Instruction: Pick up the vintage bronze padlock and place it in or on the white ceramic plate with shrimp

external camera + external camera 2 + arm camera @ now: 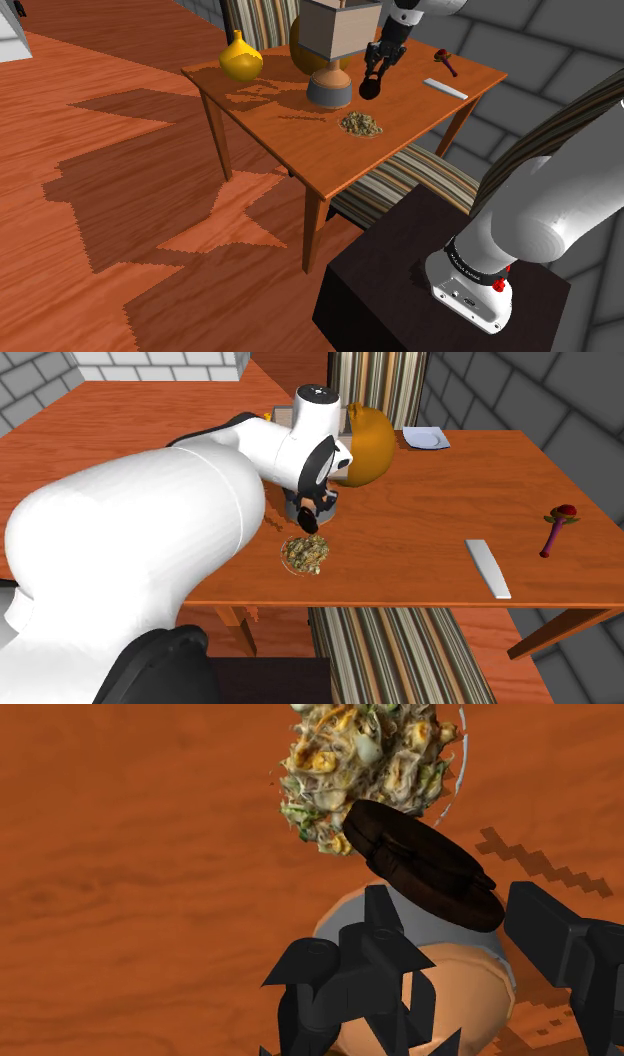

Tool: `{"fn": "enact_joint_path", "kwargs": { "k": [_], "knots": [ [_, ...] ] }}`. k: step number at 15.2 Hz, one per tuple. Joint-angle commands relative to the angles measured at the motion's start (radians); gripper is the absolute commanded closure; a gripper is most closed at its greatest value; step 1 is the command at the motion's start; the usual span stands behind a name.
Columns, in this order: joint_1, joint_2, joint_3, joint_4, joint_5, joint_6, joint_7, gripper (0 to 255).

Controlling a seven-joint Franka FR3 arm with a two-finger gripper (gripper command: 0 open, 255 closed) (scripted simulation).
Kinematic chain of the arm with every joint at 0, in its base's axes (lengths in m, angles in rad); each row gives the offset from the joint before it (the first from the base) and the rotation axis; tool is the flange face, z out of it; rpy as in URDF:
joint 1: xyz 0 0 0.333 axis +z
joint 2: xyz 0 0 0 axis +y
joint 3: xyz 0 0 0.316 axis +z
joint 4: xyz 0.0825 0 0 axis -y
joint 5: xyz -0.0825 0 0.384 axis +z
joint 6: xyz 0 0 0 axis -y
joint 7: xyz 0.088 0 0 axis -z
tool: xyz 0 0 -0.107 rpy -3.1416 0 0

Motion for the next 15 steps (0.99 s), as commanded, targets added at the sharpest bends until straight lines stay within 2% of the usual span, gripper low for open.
{"fn": "enact_joint_path", "kwargs": {
  "k": [1,13,15],
  "knots": [
    [0.001,0.011,-0.002,-0.016,0.008,0.026,-0.007,255],
    [0.005,0.075,-0.012,-0.117,0.060,0.181,-0.058,255],
    [0.004,0.075,-0.012,-0.117,0.060,0.181,-0.058,255]
  ]
}}
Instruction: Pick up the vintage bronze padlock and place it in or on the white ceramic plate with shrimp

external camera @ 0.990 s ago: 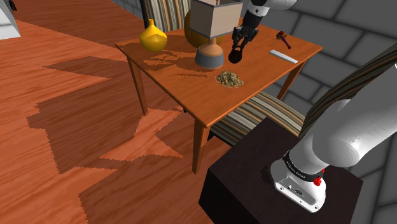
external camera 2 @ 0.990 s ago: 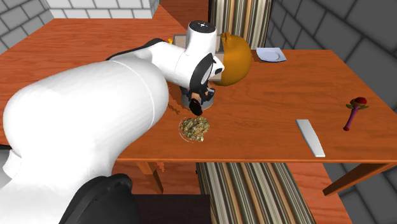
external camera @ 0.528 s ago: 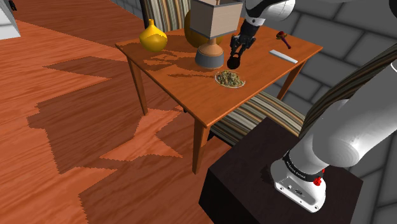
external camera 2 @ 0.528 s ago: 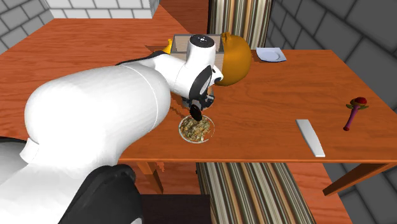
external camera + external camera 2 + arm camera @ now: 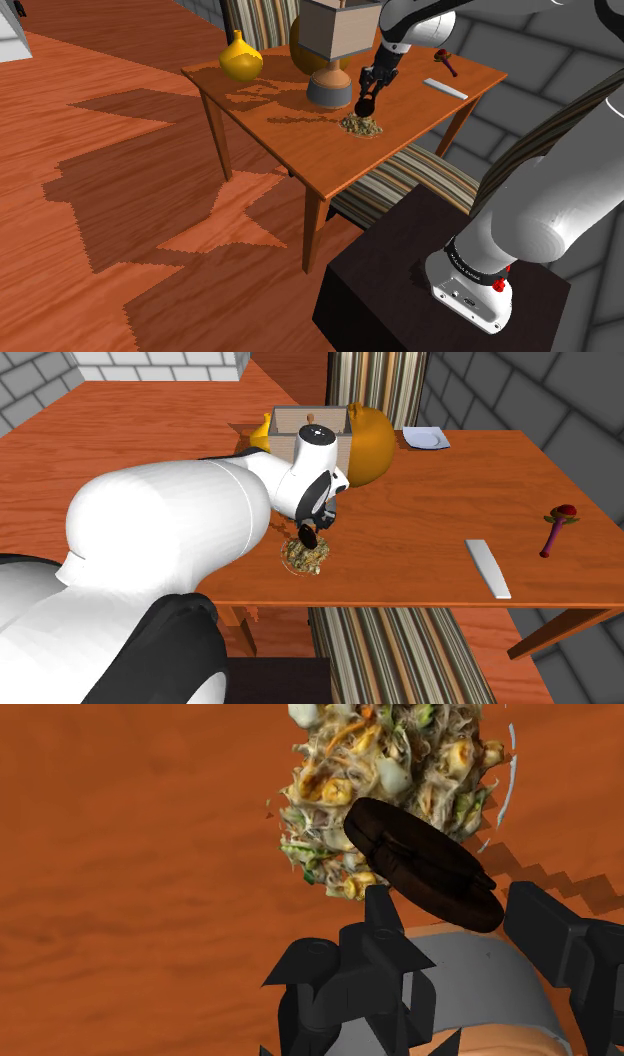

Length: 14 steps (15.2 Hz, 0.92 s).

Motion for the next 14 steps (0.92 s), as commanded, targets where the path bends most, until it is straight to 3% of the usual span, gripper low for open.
{"fn": "enact_joint_path", "kwargs": {
  "k": [1,5,6,11,14],
  "knots": [
    [0.000,0.002,0.000,-0.002,0.002,0.004,-0.002,255],
    [0.000,0.002,0.000,-0.002,0.002,0.004,-0.002,255],
    [0.000,0.002,0.000,-0.002,0.002,0.004,-0.002,0],
    [0.000,0.002,0.000,-0.002,0.002,0.004,-0.002,0],
    [-0.007,-0.064,0.003,0.033,-0.046,-0.088,0.032,0]
  ]
}}
